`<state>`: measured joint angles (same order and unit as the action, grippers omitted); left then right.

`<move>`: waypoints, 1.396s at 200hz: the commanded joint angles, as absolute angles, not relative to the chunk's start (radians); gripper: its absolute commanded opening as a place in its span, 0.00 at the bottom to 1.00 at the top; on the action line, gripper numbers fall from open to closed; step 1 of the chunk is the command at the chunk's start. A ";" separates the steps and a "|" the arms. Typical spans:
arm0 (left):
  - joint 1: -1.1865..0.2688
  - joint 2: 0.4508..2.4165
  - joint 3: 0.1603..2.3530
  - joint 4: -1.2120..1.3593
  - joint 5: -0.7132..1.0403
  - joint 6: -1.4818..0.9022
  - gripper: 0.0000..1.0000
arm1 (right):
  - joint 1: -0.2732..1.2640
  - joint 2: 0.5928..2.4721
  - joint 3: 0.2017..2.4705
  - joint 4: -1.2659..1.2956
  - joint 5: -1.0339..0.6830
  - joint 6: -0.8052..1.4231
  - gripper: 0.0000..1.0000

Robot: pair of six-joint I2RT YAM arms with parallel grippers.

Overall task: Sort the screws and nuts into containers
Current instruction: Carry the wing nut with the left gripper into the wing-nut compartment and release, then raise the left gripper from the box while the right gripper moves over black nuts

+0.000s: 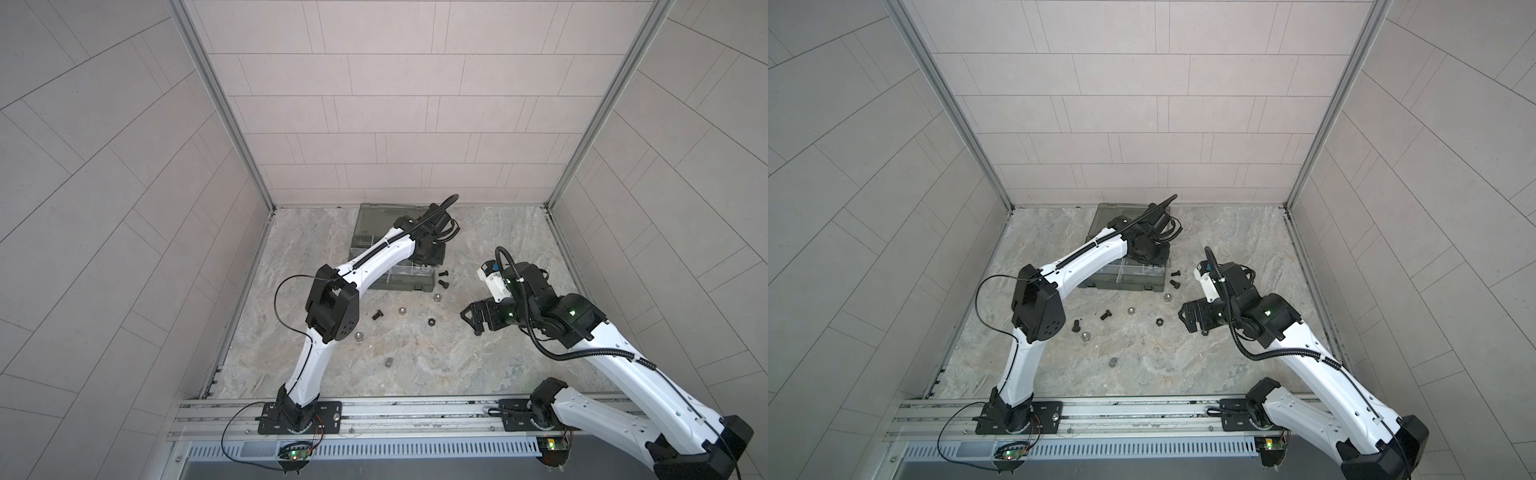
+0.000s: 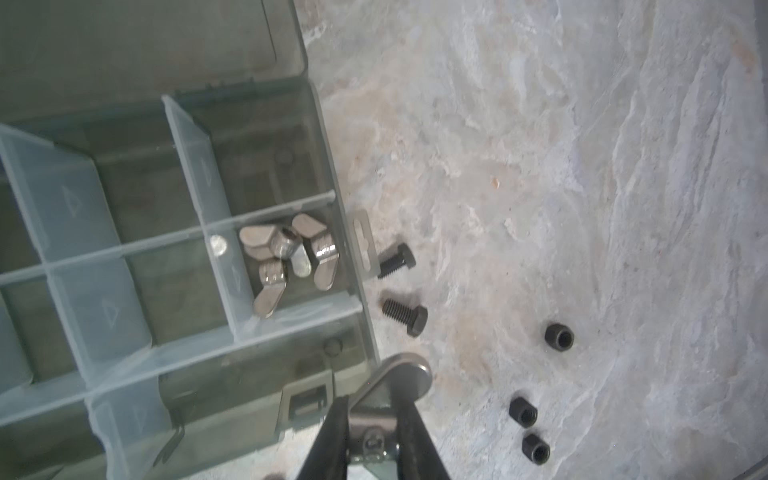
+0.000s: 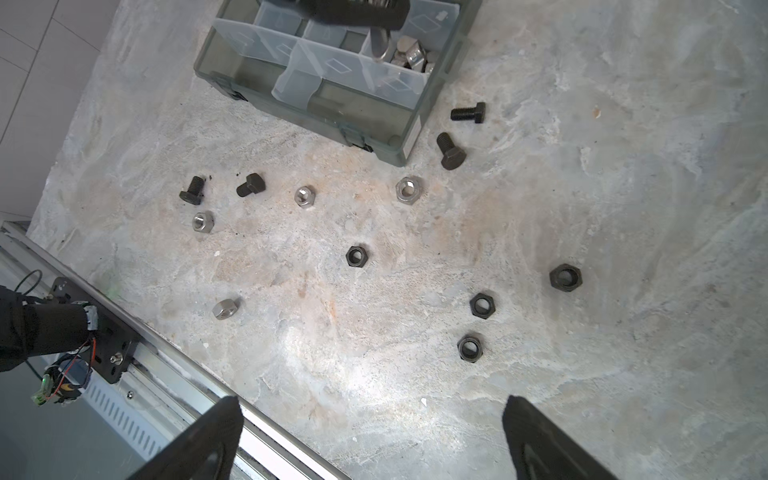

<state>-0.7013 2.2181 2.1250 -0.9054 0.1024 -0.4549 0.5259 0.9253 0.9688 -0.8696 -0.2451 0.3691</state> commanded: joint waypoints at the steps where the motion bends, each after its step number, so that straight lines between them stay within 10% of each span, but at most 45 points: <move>1: -0.659 2.278 2.197 -0.976 0.128 -0.437 0.23 | 0.495 0.914 1.004 -0.921 -0.247 0.341 0.99; 142: -0.584 2.395 2.220 -0.884 0.230 -0.456 0.27 | 0.436 0.868 0.972 -0.940 -0.242 0.345 0.99; 279: -0.661 1.981 1.936 -0.881 0.178 -0.410 0.83 | 0.436 0.924 0.952 -0.877 -0.157 0.411 0.99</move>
